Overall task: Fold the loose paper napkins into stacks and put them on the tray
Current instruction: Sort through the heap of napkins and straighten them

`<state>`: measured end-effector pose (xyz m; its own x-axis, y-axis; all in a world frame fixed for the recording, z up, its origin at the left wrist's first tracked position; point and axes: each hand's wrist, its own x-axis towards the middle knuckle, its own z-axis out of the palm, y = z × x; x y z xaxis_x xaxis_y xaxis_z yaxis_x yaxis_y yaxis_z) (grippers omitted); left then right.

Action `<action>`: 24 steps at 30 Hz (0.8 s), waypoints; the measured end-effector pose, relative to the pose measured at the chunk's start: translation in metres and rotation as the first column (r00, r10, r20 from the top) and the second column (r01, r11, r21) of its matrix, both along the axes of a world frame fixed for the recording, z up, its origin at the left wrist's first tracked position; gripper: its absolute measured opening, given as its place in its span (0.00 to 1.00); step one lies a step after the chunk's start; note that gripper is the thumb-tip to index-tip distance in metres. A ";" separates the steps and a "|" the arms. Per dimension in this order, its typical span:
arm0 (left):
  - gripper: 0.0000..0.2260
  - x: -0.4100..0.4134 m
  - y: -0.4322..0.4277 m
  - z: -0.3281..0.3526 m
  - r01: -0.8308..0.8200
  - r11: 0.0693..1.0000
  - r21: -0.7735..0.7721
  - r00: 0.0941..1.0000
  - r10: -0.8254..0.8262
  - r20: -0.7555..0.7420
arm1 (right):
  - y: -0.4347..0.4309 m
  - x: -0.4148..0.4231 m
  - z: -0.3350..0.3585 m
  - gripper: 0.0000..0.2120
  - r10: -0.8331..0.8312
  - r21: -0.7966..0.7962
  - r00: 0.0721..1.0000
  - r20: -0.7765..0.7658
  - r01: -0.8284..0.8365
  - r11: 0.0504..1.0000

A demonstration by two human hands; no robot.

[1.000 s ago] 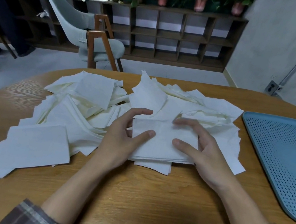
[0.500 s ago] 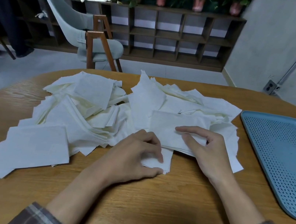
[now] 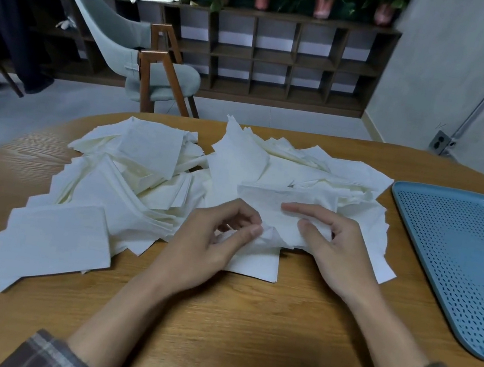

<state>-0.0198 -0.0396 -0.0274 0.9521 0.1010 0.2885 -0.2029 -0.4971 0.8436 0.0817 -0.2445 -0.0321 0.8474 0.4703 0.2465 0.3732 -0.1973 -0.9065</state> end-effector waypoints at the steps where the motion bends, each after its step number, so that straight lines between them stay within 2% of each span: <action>1: 0.03 0.000 0.000 0.000 -0.012 1.000 -0.023 1.000 0.012 0.014 | 0.000 -0.001 0.001 0.18 0.014 -0.004 1.000 -0.003 -0.014 1.000; 6: 0.02 0.001 -0.001 0.002 -0.070 0.996 -0.061 0.989 0.077 0.128 | 0.001 -0.010 0.004 0.06 0.125 -0.007 0.991 -0.050 -0.126 0.992; 8: 0.02 0.001 0.000 0.000 -0.071 0.995 -0.071 0.991 0.079 0.111 | 0.005 -0.011 -0.001 0.05 0.053 -0.028 0.996 -0.072 -0.055 0.998; 11: 0.08 0.002 0.003 -0.001 -0.085 0.992 -0.088 0.995 0.090 0.043 | 0.007 -0.008 -0.004 0.04 -0.040 -0.014 0.995 -0.094 0.039 0.999; 16: 0.10 0.005 0.013 0.002 -0.201 0.955 -0.218 0.980 0.199 -0.030 | 0.001 -0.002 0.002 0.02 -0.036 0.106 0.979 -0.198 0.058 0.993; 20: 0.10 0.004 0.013 0.004 -0.209 0.943 -0.259 0.978 0.201 -0.055 | 0.001 -0.008 0.007 0.07 0.091 0.123 0.963 -0.252 -0.062 0.991; 24: 0.10 0.004 0.010 0.006 -0.187 0.949 -0.254 0.982 0.172 -0.082 | 0.004 -0.013 0.009 0.15 0.175 0.108 0.956 -0.236 -0.153 0.982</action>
